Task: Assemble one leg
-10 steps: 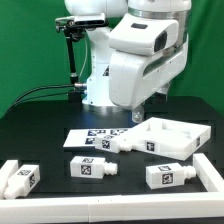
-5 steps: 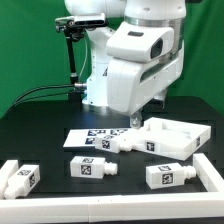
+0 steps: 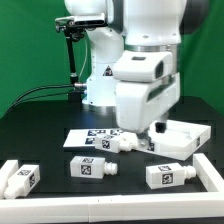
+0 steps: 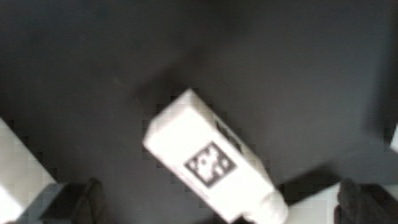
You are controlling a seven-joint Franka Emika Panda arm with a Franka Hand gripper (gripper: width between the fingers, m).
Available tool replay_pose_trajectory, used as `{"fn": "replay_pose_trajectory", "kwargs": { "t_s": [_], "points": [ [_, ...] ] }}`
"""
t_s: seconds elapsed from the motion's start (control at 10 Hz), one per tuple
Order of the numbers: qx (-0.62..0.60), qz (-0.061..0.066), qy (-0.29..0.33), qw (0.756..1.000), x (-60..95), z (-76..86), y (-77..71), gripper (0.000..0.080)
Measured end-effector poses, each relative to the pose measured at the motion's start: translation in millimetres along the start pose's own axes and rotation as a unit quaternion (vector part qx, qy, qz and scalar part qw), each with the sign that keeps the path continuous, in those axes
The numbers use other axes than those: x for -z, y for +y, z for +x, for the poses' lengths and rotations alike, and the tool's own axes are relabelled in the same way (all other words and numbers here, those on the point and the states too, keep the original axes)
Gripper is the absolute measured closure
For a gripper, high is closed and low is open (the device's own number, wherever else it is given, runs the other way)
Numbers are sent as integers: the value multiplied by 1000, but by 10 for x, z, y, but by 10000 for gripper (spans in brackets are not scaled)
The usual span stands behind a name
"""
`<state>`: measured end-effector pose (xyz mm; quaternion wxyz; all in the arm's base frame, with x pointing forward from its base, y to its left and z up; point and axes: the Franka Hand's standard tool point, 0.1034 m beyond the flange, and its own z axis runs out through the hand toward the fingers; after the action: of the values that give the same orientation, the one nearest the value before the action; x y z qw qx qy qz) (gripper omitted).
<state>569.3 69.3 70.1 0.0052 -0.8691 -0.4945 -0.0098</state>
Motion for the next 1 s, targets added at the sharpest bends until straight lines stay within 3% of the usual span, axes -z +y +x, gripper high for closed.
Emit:
{"fn": "replay_pose_trajectory", "kwargs": {
  "t_s": [0.1,0.2,0.3,0.4,0.7,1.0],
  "points": [
    [-1,4,-1,1000,-87,-22,43,150],
    [9,5,0,1000,-177,-59,177,150],
    [40,15,-4,999,-219,-121,287,150],
    [25,13,-3,1000,-218,-125,330,150],
    [29,14,-3,999,-265,-112,296,150],
    [42,7,8,999,-461,46,54,150]
  ]
}}
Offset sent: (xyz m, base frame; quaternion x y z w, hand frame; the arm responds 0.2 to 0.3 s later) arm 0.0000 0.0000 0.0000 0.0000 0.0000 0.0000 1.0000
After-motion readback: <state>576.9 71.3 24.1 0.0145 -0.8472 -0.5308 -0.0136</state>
